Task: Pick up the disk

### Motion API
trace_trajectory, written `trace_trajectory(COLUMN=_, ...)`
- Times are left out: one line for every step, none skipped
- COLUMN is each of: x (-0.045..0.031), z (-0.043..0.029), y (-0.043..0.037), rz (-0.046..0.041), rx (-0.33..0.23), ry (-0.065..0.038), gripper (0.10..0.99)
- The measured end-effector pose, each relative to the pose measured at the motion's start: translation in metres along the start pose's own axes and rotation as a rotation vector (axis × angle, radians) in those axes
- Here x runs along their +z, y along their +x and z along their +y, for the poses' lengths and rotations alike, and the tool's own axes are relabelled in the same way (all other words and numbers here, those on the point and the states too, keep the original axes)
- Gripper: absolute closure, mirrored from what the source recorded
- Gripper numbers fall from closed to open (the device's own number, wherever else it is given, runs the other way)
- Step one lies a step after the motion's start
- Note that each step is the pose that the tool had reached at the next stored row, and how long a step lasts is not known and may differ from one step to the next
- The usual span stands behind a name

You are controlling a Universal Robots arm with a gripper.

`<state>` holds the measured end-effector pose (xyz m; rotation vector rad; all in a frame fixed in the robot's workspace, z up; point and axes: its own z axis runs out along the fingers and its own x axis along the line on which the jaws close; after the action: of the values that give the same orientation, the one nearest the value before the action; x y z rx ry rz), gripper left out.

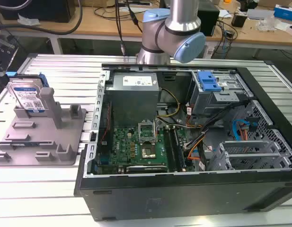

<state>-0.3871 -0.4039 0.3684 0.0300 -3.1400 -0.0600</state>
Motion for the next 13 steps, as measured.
trace_trajectory(x=0.0, z=0.0, y=0.0, rz=0.0, rx=0.0, ry=0.0, gripper=0.98)
trace_trajectory(x=0.0, z=0.0, y=0.0, rz=0.0, rx=0.0, ry=0.0, gripper=0.98)
trace_trajectory(x=0.0, z=0.0, y=0.0, rz=0.0001, rx=0.0, ry=0.0, gripper=0.98)
trace_trajectory(x=0.0, z=0.0, y=0.0, rz=0.0, rx=0.0, ry=0.0, gripper=0.98)
trace_trajectory(x=0.0, z=0.0, y=0.0, rz=0.0, rx=0.0, ry=0.0, gripper=0.98)
trace_trajectory(x=0.0, z=0.0, y=0.0, rz=0.0, rx=0.0, ry=0.0, gripper=0.98)
trace_trajectory(x=0.0, z=0.0, y=0.0, rz=0.0, rx=0.0, ry=0.0, gripper=0.98)
trace_trajectory(x=0.0, z=0.0, y=0.0, rz=0.0, rx=0.0, ry=0.0, gripper=0.98)
trace_trajectory(x=0.0, z=0.0, y=0.0, rz=0.0, rx=0.0, ry=0.0, gripper=0.98)
trace_trajectory(x=0.0, z=0.0, y=0.0, rz=0.0, rx=0.0, ry=0.0, gripper=0.98)
trace_trajectory(x=0.0, z=0.0, y=0.0, rz=0.0, rx=0.0, ry=0.0, gripper=0.98)
trace_trajectory(x=0.0, z=0.0, y=0.0, rz=0.0, rx=-0.002, ry=0.0, gripper=0.98)
trace_trajectory(x=0.0, z=0.0, y=0.0, rz=0.0004, rx=-0.011, ry=0.0, gripper=0.98)
